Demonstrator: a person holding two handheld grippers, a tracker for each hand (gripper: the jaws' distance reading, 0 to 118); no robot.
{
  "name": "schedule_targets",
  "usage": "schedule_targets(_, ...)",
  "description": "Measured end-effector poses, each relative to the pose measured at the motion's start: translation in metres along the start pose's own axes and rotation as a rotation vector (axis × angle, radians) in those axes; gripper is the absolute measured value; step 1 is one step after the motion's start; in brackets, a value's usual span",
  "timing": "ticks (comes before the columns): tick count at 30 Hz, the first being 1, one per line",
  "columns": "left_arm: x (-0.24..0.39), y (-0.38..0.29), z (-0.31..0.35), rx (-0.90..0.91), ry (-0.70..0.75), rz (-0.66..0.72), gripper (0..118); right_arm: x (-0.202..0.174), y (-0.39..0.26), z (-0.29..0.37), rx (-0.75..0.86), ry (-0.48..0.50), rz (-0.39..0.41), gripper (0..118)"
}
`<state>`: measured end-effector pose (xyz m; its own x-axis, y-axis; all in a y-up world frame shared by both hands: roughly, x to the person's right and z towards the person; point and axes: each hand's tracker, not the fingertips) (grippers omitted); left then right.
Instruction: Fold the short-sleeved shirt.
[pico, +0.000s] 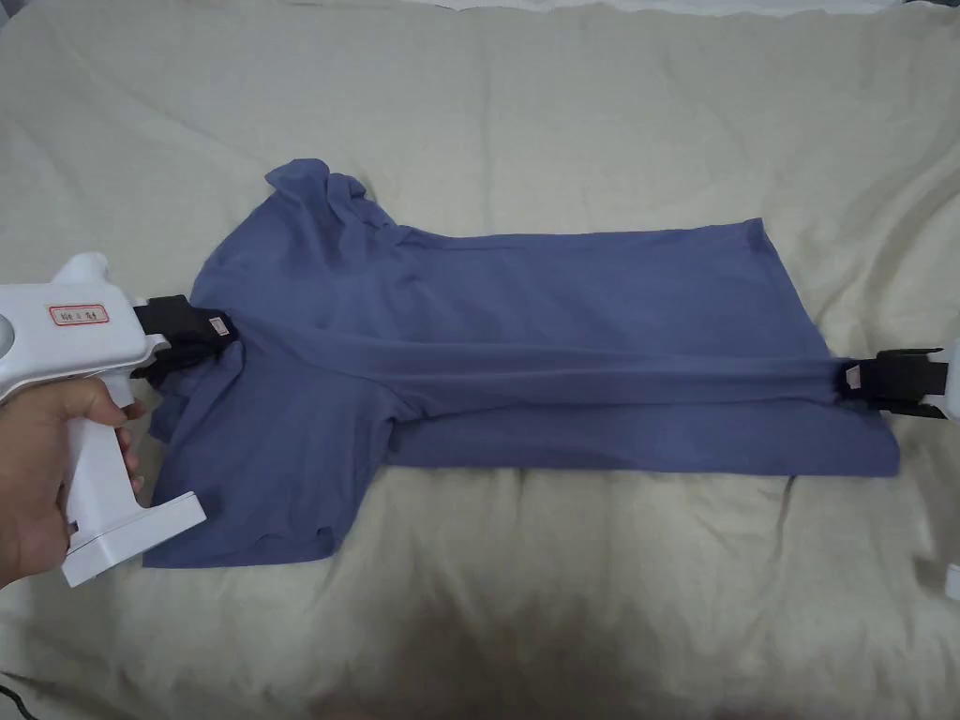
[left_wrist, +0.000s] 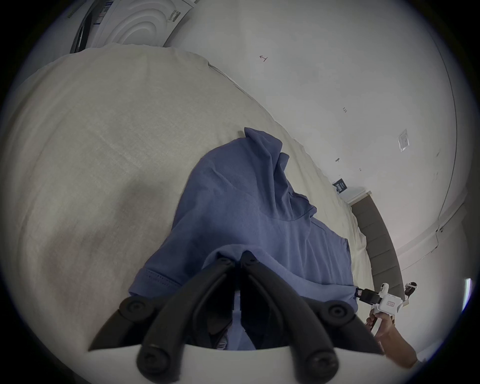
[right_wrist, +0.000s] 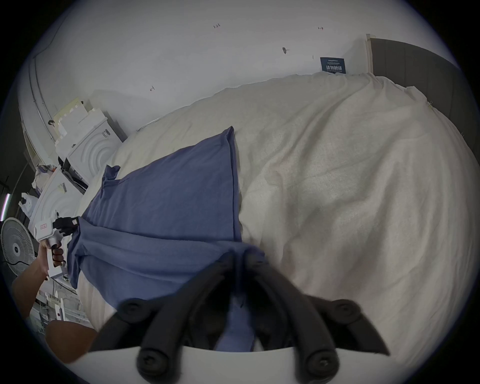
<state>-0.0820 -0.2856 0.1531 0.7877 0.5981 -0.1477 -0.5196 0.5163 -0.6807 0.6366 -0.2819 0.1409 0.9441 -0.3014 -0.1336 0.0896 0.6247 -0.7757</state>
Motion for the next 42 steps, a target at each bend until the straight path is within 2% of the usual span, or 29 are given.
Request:
schedule_targets(1,-0.001,0.000,0.001,0.006,0.005,-0.006,17,0.001,0.000,0.000,-0.001,-0.016,0.002,51)
schedule_targets(2,-0.003,0.001,0.004,0.013,0.007,-0.005,33,0.001,0.001,0.000,0.000,-0.019,0.000,77)
schedule_targets(3,-0.003,0.001,0.008,0.015,0.001,0.005,60,0.004,0.001,0.002,0.014,-0.018,-0.005,99)
schedule_targets(5,-0.005,0.003,0.017,0.037,-0.002,0.002,92,0.008,0.003,0.010,0.082,-0.010,-0.032,104)
schedule_targets(6,-0.008,0.007,0.023,0.057,0.008,-0.011,101,0.012,0.005,0.015,0.083,-0.012,-0.040,104)
schedule_targets(9,-0.017,0.017,0.050,0.109,0.024,-0.043,101,0.014,0.006,0.037,0.113,-0.032,-0.027,104)
schedule_targets(11,-0.018,0.016,0.076,0.147,0.027,-0.098,101,0.015,0.001,0.060,0.151,-0.003,-0.014,103)
schedule_targets(12,-0.020,0.012,0.091,0.151,0.018,-0.113,100,0.013,-0.004,0.073,0.160,0.012,-0.003,97)
schedule_targets(13,-0.022,0.007,0.106,0.175,0.013,-0.133,100,0.011,-0.009,0.085,0.174,0.021,0.021,85)
schedule_targets(14,-0.024,-0.002,0.122,0.208,-0.002,-0.134,99,0.009,-0.019,0.099,0.200,0.040,0.040,66)
schedule_targets(15,-0.025,-0.013,0.137,0.187,-0.016,-0.122,95,0.006,-0.028,0.111,0.208,0.045,0.049,29)
schedule_targets(16,-0.026,-0.023,0.148,0.182,-0.023,-0.133,85,0.003,-0.036,0.120,0.201,0.029,0.057,4)
schedule_targets(17,-0.026,-0.036,0.160,0.196,-0.014,-0.171,61,-0.001,-0.045,0.130,0.206,0.010,0.075,2)
schedule_targets(18,-0.024,-0.051,0.170,0.192,0.011,-0.216,61,-0.007,-0.059,0.140,0.223,0.002,0.084,2)
schedule_targets(19,-0.023,-0.064,0.179,0.188,0.029,-0.245,50,-0.008,-0.069,0.149,0.227,0.021,0.074,2)
schedule_targets(20,-0.024,-0.077,0.184,0.179,0.043,-0.257,22,-0.009,-0.078,0.156,0.215,0.054,0.050,2)
schedule_targets(21,-0.026,-0.090,0.191,0.187,0.063,-0.261,0,-0.012,-0.087,0.163,0.212,0.051,0.041,1)
schedule_targets(23,-0.031,-0.106,0.198,0.141,0.017,-0.241,0,-0.011,-0.105,0.166,0.215,0.047,0.045,1)
schedule_targets(25,-0.029,-0.120,0.196,0.126,0.070,-0.297,0,-0.014,-0.116,0.172,0.204,0.058,0.041,1)
schedule_targets(29,-0.024,-0.122,0.178,0.071,0.086,-0.340,0,-0.022,-0.129,0.177,0.184,0.059,0.044,1)
schedule_targets(37,-0.004,-0.087,0.115,0.020,0.099,-0.384,0,-0.026,-0.123,0.177,0.179,0.048,0.050,1)
schedule_targets(41,-0.004,-0.069,0.094,0.011,0.104,-0.393,0,-0.014,-0.119,0.172,0.177,0.033,0.037,1)
schedule_targets(42,-0.004,-0.067,0.090,0.008,0.112,-0.400,6,-0.009,-0.118,0.170,0.175,0.027,0.032,1)
